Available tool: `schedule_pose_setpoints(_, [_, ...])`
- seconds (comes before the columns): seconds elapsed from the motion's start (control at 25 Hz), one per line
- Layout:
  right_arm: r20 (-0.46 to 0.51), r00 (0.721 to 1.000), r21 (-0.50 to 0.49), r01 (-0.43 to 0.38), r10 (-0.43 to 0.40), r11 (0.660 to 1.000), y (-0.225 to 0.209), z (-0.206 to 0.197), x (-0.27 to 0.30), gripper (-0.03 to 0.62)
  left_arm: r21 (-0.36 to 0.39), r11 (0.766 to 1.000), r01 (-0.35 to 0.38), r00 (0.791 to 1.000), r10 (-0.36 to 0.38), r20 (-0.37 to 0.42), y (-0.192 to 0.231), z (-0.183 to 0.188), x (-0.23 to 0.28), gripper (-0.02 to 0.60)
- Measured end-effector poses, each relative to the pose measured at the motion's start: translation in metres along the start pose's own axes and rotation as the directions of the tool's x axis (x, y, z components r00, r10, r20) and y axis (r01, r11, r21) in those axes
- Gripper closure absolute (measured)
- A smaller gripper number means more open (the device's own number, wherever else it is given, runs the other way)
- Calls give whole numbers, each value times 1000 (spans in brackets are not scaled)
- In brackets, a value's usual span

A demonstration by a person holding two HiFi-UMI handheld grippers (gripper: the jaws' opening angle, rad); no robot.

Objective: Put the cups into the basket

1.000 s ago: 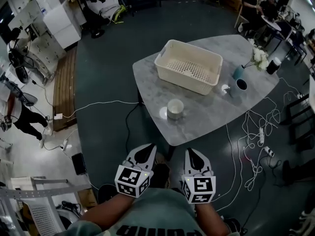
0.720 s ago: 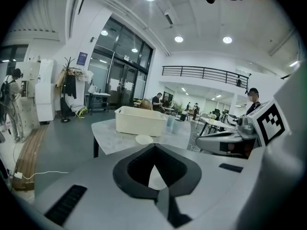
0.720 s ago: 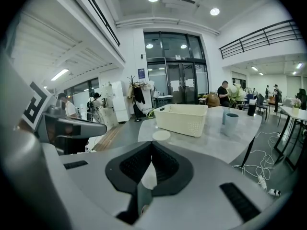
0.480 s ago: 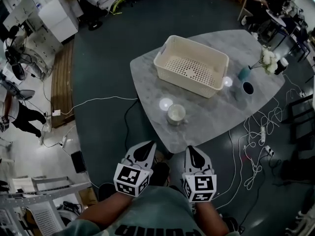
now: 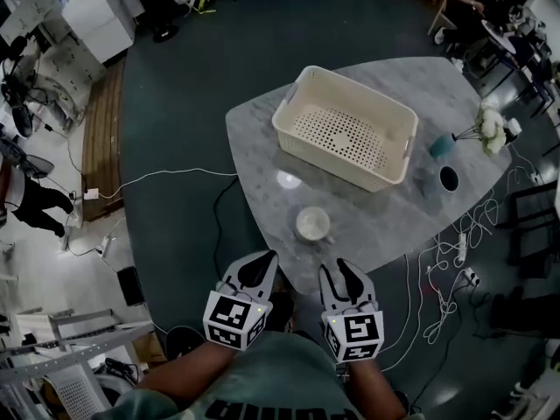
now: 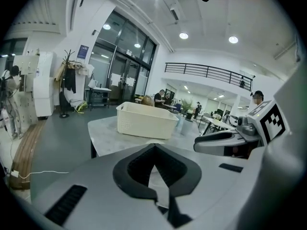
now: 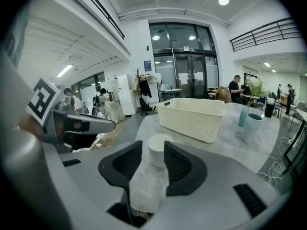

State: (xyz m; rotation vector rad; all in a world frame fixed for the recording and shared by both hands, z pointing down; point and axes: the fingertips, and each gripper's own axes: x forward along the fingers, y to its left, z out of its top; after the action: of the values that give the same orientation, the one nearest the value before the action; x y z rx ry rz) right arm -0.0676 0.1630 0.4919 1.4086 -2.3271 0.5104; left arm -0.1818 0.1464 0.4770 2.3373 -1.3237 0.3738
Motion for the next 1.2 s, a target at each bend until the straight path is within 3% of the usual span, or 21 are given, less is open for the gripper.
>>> schedule_pose_setpoints(0.16, [-37,998,-51,-47,45,998,-2,4,24,362,-22,1000,-15,1000,15,1,17,6,18,574])
schedule_pose_setpoints(0.44, [-148,985,-129,-107,88,986,-5,-4,61,241,-86,995,-49,999,48,-15,48,5,39,574])
schedule_pose_setpoints(0.8, [-214,964,-196,-203,161,959,-9,-17,97,207,-51,993,-106,993,104,-49,69,12,57,574])
schedule_pose_setpoints(1.2, [-286,911,-248,-371,298,895,-16,-43,129,197,-62,965,-255,965,250,-73,68,-7,75,574])
